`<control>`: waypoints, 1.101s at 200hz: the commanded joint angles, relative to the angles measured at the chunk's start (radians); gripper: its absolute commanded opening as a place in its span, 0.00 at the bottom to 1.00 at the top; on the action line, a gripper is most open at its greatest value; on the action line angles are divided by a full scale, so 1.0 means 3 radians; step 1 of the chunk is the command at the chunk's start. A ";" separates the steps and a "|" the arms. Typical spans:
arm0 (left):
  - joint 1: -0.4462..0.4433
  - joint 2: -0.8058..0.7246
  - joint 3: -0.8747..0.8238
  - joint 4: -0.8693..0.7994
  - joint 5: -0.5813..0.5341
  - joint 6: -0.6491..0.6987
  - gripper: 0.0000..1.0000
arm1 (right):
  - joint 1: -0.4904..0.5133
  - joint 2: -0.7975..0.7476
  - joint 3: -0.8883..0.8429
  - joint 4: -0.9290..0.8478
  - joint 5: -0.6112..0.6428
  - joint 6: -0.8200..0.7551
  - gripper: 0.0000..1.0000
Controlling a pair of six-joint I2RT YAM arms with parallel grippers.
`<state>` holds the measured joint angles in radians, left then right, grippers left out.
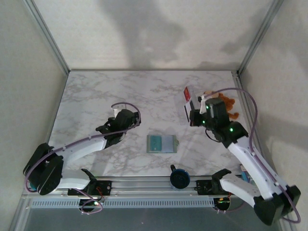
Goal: Put the credit cards into the card holder
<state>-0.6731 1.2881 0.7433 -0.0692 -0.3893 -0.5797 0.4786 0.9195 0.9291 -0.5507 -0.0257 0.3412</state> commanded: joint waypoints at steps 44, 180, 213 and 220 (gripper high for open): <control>-0.0083 -0.0747 0.0449 -0.0988 -0.0087 -0.0250 1.00 | 0.0026 -0.0479 -0.0592 0.0573 -0.0985 0.0434 0.00; -0.0037 -0.0616 -0.0066 0.1287 0.3215 -0.1428 0.92 | 0.0092 -0.0893 -0.1495 0.2218 -0.1464 0.2614 0.00; -0.0047 -0.0278 0.0023 0.1459 0.3534 -0.1584 0.78 | 0.0123 -0.0841 -0.1538 0.2391 -0.1499 0.2629 0.00; -0.0047 -0.0222 0.0006 0.1531 0.3554 -0.1633 0.75 | 0.0130 -0.0798 -0.1555 0.2479 -0.1526 0.2667 0.00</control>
<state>-0.6895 1.1721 0.7319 0.2672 0.5648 -1.0000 0.5060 0.6666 0.4812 0.0460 -0.4503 1.0939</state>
